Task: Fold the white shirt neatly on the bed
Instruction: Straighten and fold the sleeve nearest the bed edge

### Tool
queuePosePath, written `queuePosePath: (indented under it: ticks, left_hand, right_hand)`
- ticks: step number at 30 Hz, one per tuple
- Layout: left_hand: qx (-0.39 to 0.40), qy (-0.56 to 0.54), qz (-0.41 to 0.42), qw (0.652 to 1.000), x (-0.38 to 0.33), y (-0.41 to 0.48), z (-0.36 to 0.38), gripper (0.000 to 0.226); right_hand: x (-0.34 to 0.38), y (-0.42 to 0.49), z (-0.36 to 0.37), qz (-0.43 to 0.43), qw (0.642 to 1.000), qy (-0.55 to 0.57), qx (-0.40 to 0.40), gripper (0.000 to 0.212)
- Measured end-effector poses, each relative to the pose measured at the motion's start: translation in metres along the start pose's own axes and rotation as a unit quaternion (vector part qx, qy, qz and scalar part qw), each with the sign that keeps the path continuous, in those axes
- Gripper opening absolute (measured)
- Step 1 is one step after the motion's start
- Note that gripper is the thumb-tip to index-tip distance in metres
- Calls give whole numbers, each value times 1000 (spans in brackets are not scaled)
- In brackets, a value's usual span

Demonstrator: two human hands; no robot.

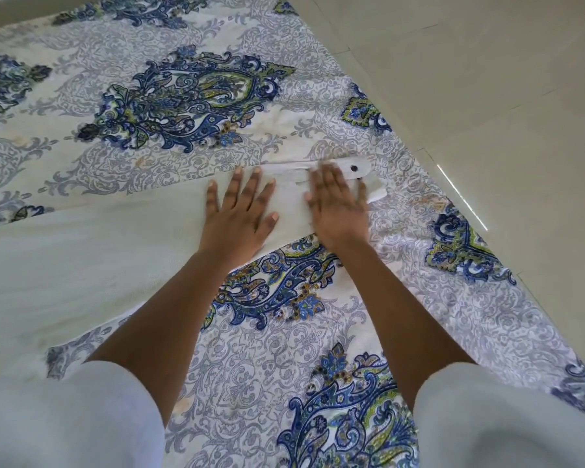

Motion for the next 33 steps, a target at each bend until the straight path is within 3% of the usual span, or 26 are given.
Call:
queuePosePath:
  ticks: [3, 5, 8, 11, 14, 16, 20, 25, 30, 33]
  left_hand:
    - [52, -7, -22, 998, -2, 6, -1, 60]
    - [93, -22, -32, 995, -7, 3, -4, 57]
    - [87, -38, -38, 995, -2, -31, -10, 57]
    - [76, -27, -53, 995, 25, -82, -21, 62]
    - [127, -8, -56, 990, 43, -108, -32, 57]
    - [138, -28, -64, 988, 39, -109, -37, 52]
    - [84, -98, -57, 990, 21, -81, -46, 51]
    - [165, -105, -16, 981, -6, -66, -23, 53]
    - [167, -175, -42, 970, -2, -68, -18, 52]
    - [161, -181, -47, 969, -2, -67, -16, 52]
  right_hand:
    - [-9, 0, -2, 89, 996, 2, 21, 53]
    - [17, -7, -11, 56, 998, -2, 15, 54]
    - [46, -39, -7, -31, 999, 5, 30, 53]
    - [14, -50, 0, 45, 997, -11, 56, 52]
    - [7, -47, -13, 79, 993, 3, 86, 52]
    - [20, -45, -26, 79, 993, 58, 66, 51]
    - [26, -42, -40, 93, 987, 128, 16, 46]
    - [18, -38, -20, 39, 996, 65, 41, 49]
    - [21, -24, -13, 66, 996, 42, 40, 50]
    - [29, -21, -25, 72, 995, 54, -47, 45]
Point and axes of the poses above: each hand's wrist, its own y-axis towards the middle knuckle, its own z-axis out of the palm, x = y × z, the point moved 5 cm from there along y, towards the middle knuckle, and after that the axes turned 8 degrees about -x, right-handed, at the moved point
